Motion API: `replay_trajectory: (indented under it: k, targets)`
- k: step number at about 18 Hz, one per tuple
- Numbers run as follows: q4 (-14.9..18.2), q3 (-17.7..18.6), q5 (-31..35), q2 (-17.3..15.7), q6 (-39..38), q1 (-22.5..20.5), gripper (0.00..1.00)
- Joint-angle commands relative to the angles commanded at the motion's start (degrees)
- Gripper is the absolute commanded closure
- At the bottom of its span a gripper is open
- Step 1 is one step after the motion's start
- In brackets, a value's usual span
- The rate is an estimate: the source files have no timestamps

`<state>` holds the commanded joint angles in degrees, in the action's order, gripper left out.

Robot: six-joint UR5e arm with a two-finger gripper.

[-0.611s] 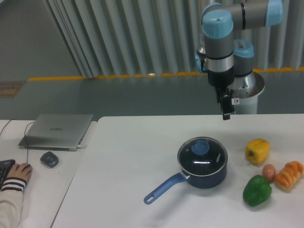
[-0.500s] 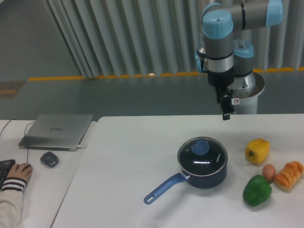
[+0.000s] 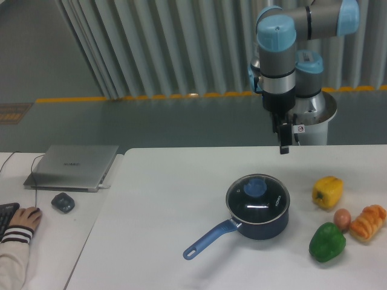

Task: Open the lid

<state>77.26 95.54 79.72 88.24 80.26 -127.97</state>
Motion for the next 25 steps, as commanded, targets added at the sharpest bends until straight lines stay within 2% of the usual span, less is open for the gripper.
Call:
replay_trajectory:
  k: [5,7,8,11,14,18,23,25]
  targets:
    - [-0.61,0.0,0.0,0.35,-1.43,0.18,0.0]
    - [-1.5,-0.26,2.53,0.79,-1.34,0.26,0.0]
    - [-1.5,-0.79,4.9,1.4,-1.08,0.44,0.0]
    - [-2.37,-2.11,6.33,5.0,-4.22,5.27,0.0]
    - [-2.64,-2.29,6.86,7.29,-8.97,6.5,0.0]
    - [-2.55,-1.76,6.94,8.35,-10.21,6.86,0.0]
    - [-2.64,-1.67,6.59,9.4,-22.14,6.68,0.0]
    - [-2.81,-2.11,6.51,10.1,-30.65,6.68,0.0]
